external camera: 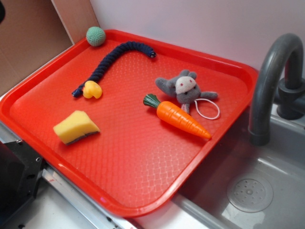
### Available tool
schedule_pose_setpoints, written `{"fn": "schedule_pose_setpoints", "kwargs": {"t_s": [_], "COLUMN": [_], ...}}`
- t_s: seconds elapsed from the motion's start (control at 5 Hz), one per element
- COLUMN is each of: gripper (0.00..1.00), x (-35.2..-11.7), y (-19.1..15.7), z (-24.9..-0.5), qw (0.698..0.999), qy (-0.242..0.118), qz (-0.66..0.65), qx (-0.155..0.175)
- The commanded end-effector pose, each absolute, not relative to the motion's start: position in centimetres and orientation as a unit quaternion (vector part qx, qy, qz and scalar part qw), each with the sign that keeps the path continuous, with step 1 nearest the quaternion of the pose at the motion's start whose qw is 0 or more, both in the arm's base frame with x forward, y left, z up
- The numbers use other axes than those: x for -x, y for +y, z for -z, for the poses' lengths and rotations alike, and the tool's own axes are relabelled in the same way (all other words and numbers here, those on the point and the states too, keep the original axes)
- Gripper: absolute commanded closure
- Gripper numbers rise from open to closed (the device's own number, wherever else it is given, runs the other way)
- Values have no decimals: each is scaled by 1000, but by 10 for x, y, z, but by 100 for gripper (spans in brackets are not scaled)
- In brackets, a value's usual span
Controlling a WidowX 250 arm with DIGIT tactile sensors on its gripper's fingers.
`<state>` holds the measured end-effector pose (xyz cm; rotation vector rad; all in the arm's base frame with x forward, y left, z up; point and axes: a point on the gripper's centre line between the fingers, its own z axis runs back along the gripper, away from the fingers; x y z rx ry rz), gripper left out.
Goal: Grab the carrot.
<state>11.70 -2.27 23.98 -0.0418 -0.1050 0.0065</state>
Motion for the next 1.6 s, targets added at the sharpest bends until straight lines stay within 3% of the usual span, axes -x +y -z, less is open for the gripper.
{"fn": "schedule_pose_setpoints", "kwargs": {"t_s": [0.0,0.2,0.4,0.6,1.0,1.2,1.4], "gripper": [0,0,0,0,0,0,0], "x": [-135,-153,-189,-219,-257,-260,-261], "y": [-37,-44,-56,-66,-126,-144,-162], "z": [-237,-219,-194,-163,-93,-70,-58], "qw": [964,926,869,807,847,870,885], "qy": [-77,-51,-13,2,10,10,13], "qz": [-249,-371,-488,-578,-517,-483,-453], "qx": [55,57,84,120,122,102,106]}}
